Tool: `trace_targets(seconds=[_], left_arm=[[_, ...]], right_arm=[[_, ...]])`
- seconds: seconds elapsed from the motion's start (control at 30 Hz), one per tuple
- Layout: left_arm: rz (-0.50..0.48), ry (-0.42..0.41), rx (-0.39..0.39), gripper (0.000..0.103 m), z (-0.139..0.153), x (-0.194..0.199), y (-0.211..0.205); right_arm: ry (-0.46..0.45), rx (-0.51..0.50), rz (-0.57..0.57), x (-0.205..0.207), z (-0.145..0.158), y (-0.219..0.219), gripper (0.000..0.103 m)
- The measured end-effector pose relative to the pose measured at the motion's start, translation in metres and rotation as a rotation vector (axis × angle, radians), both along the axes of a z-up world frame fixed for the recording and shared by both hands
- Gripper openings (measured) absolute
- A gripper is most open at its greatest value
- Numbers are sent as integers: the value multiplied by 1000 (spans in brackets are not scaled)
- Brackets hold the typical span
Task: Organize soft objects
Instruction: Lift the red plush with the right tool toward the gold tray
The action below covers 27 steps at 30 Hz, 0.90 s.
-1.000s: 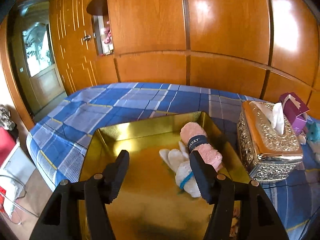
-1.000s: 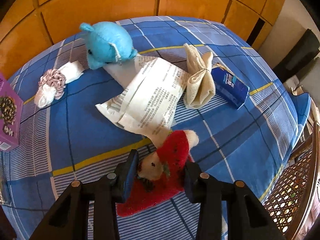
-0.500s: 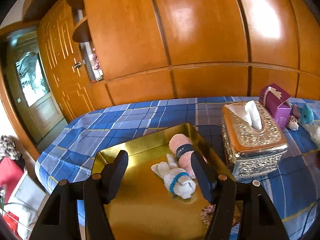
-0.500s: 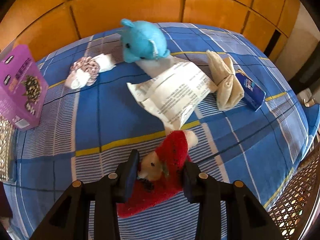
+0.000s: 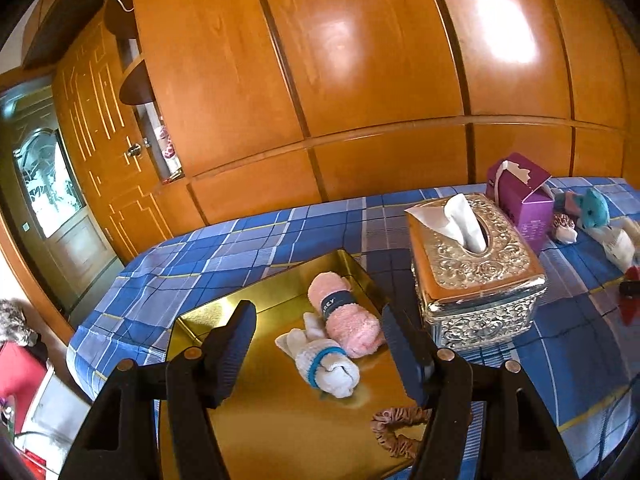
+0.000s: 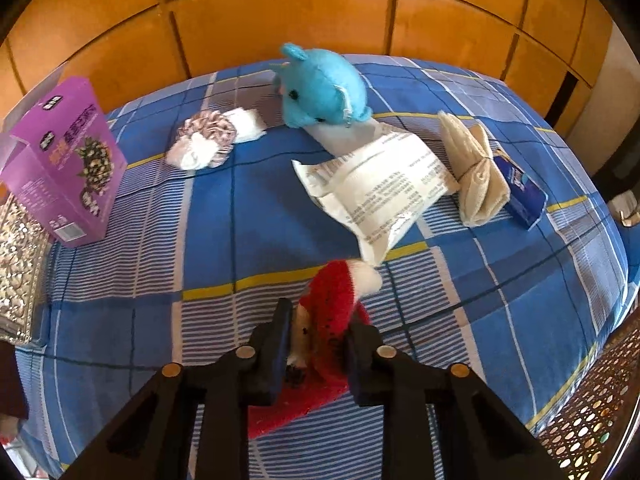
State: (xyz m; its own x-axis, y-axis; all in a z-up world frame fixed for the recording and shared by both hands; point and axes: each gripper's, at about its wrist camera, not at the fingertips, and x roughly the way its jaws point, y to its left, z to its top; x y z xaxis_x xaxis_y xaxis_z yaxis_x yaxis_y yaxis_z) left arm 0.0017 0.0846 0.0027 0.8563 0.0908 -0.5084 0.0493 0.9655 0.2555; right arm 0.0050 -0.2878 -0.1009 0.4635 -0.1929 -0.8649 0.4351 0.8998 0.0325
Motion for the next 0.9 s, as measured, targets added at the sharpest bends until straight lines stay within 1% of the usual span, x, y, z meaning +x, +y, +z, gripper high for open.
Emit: trace_targets(seconds=[0.2,0.33,0.47,0.67,0.73,0.9], left_arm=[[-14,10,0,66,-3,1,-4],[-20,25,-9,66,-6,2,-4],[-20,40,-30,66,-10,3,0],[-12,47,-57,66,-11,2,8],[-6,47,-63,66,-11,3,11],[24,57,-78,66,-12,2,26]], right_arm=[[-16,30,51,4,1,10,16],[-47,103,73,8,4,10,14],[-82,123,104,15,14,15,14],[-159,166,116,39,41,7,13],[-176,154,117,49,51,5,13],[-208,109,125,95,84,2,14]])
